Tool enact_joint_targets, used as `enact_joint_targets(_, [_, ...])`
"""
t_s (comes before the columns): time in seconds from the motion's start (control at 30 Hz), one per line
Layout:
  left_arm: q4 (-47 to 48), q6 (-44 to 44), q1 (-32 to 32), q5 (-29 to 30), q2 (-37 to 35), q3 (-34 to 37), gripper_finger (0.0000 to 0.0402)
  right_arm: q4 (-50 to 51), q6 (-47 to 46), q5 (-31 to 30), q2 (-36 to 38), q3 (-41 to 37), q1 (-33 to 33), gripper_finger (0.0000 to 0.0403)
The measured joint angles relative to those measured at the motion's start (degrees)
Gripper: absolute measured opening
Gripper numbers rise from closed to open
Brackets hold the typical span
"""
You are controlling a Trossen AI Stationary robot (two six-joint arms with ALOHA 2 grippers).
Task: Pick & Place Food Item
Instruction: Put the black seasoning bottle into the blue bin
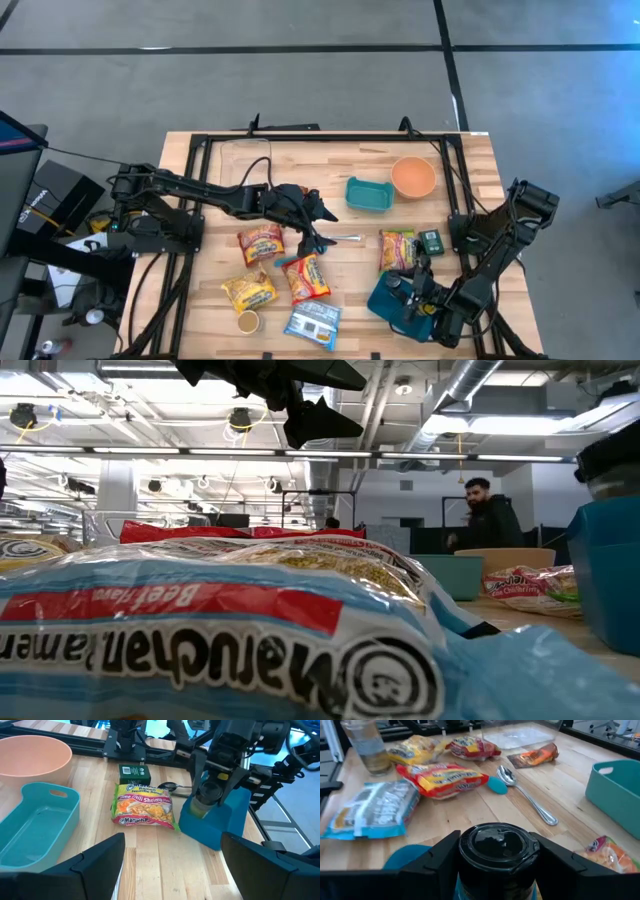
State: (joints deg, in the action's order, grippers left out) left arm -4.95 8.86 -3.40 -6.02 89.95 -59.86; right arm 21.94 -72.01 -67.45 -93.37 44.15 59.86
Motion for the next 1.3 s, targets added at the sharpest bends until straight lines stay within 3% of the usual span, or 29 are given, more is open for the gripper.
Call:
enact_joint_targets(0.57, [0.0, 0.0, 0.0, 0.0, 0.0, 0.0, 0.0323, 0.4, 7.6, 3.3, 3.8, 0.0, 0.1, 0.0197])
enact_joint_targets(1.3, [-0.1, 0.0, 0.0, 0.0, 0.0, 0.0, 0.0323, 0.6, 20.5, 6.4, 14.6, 0.0, -0.8, 0.0197])
